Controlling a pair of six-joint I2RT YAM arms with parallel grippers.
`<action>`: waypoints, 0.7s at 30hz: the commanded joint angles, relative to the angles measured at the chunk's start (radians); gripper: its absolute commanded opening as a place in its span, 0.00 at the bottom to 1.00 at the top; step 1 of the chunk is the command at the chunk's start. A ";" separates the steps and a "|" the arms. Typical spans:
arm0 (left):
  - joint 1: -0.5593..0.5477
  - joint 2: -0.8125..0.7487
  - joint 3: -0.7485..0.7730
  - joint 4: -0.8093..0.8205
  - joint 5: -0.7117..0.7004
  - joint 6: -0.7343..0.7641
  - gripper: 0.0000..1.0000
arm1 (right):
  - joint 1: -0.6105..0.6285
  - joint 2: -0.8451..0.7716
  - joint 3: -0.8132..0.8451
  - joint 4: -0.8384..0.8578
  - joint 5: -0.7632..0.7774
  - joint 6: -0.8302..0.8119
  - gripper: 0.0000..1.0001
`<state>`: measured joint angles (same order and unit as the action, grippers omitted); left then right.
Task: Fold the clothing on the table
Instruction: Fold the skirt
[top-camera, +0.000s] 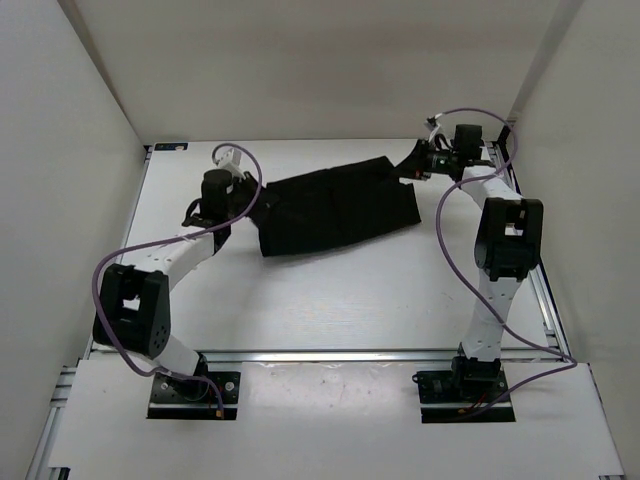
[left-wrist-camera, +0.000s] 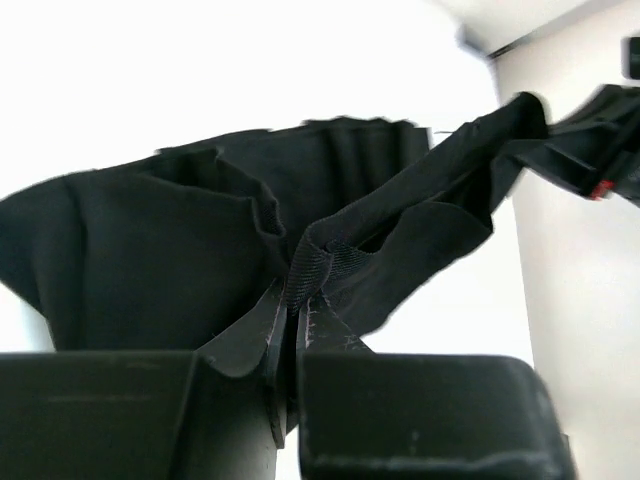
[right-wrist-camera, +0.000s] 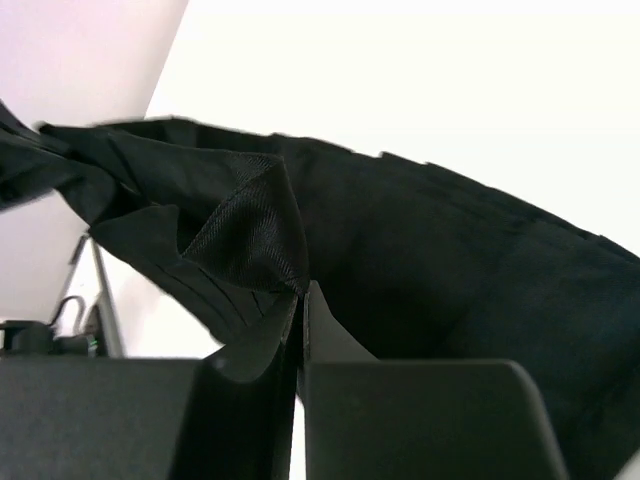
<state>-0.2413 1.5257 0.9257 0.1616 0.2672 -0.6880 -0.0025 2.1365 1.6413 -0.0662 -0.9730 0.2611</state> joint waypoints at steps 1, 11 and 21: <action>0.011 -0.022 0.103 0.108 -0.016 0.148 0.00 | -0.057 -0.035 0.078 0.121 0.017 -0.016 0.00; -0.032 -0.350 -0.359 -0.030 -0.024 0.036 0.00 | -0.082 -0.303 -0.377 -0.069 -0.024 -0.140 0.00; 0.010 -0.504 -0.424 -0.028 -0.035 -0.016 0.00 | -0.071 -0.382 -0.411 -0.097 -0.017 -0.246 0.00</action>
<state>-0.2520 1.0599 0.4721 0.1654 0.3401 -0.7200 -0.0277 1.8137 1.1793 -0.2382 -1.0817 0.0925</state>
